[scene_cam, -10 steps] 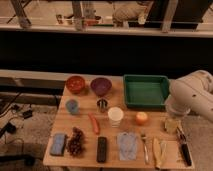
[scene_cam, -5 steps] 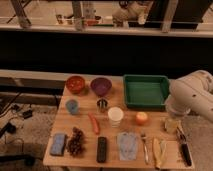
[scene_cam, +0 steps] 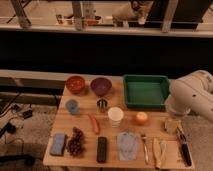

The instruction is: Wipe table surface with brush

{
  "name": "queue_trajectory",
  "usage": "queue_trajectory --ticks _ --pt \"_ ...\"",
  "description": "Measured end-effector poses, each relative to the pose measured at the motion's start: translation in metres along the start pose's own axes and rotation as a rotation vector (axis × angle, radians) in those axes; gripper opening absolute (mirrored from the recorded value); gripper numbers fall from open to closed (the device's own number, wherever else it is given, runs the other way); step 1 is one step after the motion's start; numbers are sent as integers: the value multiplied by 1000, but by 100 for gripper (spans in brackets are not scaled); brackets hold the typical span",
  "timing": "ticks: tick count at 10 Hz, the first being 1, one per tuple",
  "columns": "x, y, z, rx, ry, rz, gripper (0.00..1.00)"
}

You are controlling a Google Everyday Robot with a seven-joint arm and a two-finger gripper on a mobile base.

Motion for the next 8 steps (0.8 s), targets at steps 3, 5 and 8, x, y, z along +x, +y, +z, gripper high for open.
queue_trajectory --ticks 3,5,8 --pt "0 0 0 0 0 0 80" --pt "0 0 0 0 0 1 80" --pt "12 -2 -1 26 11 117 80"
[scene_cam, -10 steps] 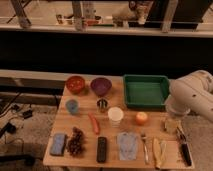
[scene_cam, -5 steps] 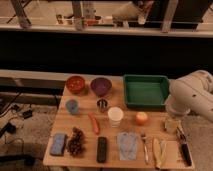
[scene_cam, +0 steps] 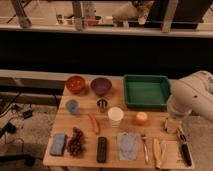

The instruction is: Wipe table surface with brush

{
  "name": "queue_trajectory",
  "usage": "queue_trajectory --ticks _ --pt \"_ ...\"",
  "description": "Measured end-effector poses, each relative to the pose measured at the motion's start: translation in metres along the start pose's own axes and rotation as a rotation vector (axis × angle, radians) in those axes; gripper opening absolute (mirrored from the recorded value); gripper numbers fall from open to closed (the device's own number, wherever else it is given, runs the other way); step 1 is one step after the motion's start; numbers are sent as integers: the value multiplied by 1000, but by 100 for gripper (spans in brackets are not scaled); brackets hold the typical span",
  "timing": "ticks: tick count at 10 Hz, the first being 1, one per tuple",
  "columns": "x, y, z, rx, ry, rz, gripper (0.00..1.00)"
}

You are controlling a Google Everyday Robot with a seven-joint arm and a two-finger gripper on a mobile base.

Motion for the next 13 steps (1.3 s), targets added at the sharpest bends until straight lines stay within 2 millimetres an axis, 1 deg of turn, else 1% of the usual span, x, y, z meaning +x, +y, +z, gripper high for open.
queue_trajectory --ticks 1,2,3,4,5,6,9,11,13 --pt "7 -3 1 19 10 91 80" --pt "24 -7 3 40 27 219 80" --pt "37 -9 5 49 36 312 80" --pt "49 -11 7 63 53 427 80" --pt "57 -15 9 79 72 531 80" --pt "63 -16 10 84 99 621 80" --pt "72 -20 15 91 113 798 80" --pt "75 -23 19 90 101 860 80" --pt "81 -21 26 91 83 926 80"
